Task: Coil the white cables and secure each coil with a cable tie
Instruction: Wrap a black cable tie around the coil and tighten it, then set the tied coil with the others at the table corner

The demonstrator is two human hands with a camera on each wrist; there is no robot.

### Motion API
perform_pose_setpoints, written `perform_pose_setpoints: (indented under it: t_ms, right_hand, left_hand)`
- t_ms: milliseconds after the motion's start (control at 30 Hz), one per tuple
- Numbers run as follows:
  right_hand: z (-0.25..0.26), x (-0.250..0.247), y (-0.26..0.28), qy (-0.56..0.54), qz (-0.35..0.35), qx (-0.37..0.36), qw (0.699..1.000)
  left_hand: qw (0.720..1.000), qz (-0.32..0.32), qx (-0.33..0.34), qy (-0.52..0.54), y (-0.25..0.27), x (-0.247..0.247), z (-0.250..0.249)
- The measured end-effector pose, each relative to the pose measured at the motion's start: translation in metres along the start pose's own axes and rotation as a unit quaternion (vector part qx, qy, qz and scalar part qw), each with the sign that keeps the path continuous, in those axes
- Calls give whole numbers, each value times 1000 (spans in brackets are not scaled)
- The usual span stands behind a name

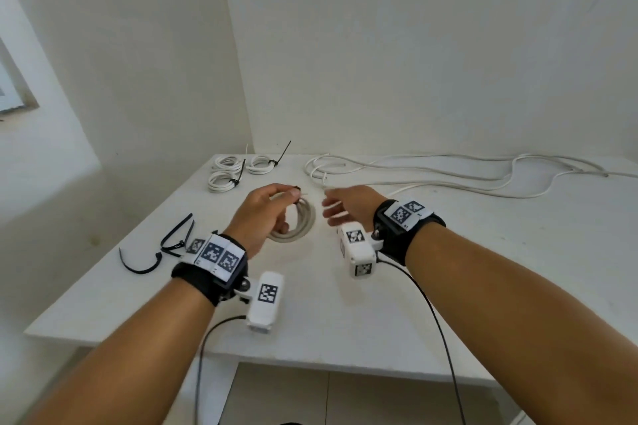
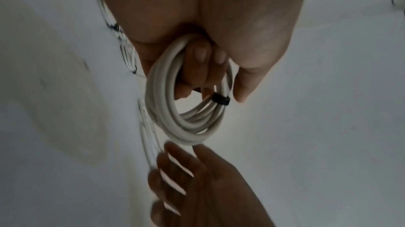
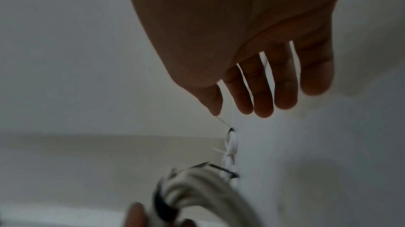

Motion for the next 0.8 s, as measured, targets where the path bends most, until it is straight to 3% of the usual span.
perform_pose_setpoints:
  t_ms: [67, 133, 200, 267, 400, 667, 800]
  right_hand:
    - [-8, -12, -16, 220, -34, 3, 975]
    - [-13, -18, -28, 422, -65, 7, 904]
    - [-17, -22, -39, 516, -87, 16, 852]
    - [-21, -26, -40, 531, -91, 32, 842]
    - [-39, -38, -42, 545, -81, 81, 830]
    - [-52, -41, -55, 557, -41, 98, 824]
    - [-50, -42, -54, 565, -27, 107, 818]
  left_hand:
    - [999, -32, -23, -22, -14, -18, 10]
    - [997, -54, -36, -35, -26, -31, 12]
    - [992, -58, -29, -104, -43, -37, 10]
    - [975, -40, -13, -217, -59, -40, 8]
    - [911, 9, -36, -410, -94, -43, 17]
    - [822, -3, -77, -565, -158, -49, 35]
    - [764, -8, -69, -641, -182, -51, 45]
Point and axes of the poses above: each hand's wrist, its own y-axis away from the middle knuckle, its own x-axis out of the palm, z = x × y, the point moved 9 cm from there along -y, towards the middle knuckle, and after that the axes turned 13 degrees about -y, right-handed, at the moved point
